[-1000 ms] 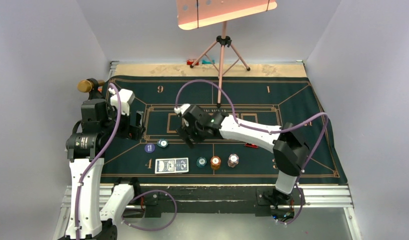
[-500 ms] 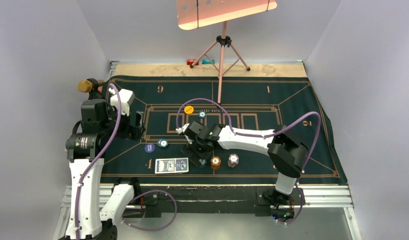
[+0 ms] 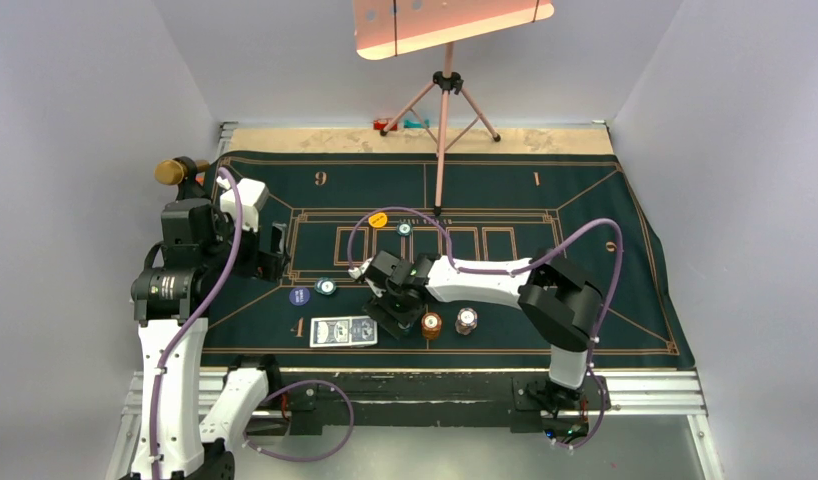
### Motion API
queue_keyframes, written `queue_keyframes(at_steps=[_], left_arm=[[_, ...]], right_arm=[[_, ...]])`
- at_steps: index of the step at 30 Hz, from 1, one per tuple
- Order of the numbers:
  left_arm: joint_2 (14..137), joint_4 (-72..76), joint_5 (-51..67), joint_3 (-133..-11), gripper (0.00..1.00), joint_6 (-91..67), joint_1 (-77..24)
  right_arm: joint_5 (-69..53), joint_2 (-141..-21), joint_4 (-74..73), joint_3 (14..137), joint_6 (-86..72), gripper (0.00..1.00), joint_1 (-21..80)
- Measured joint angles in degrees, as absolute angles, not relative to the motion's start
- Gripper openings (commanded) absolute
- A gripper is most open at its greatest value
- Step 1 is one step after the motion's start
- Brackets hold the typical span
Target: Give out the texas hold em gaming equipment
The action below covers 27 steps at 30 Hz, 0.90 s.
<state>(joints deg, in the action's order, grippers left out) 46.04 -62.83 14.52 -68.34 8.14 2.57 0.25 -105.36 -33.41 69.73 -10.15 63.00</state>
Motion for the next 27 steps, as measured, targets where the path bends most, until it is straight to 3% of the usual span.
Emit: queue_keyframes(at_steps=[5, 16, 27], left_arm=[[46.0, -62.83, 14.5, -68.34, 1.0, 8.16, 2.57], [45.71, -62.83, 14.06, -68.34, 1.0, 8.6, 2.57], [45.3, -62.83, 13.67, -68.34, 1.0, 8.78, 2.57]], right_arm=[[0.49, -106.34, -33.5, 69.73, -9.67, 0.64, 63.16], [0.34, -106.34, -33.58, 69.76, -9.39, 0.26, 63.9], [0.56, -106.24, -35.83, 71.94, -9.47, 0.13, 63.92]])
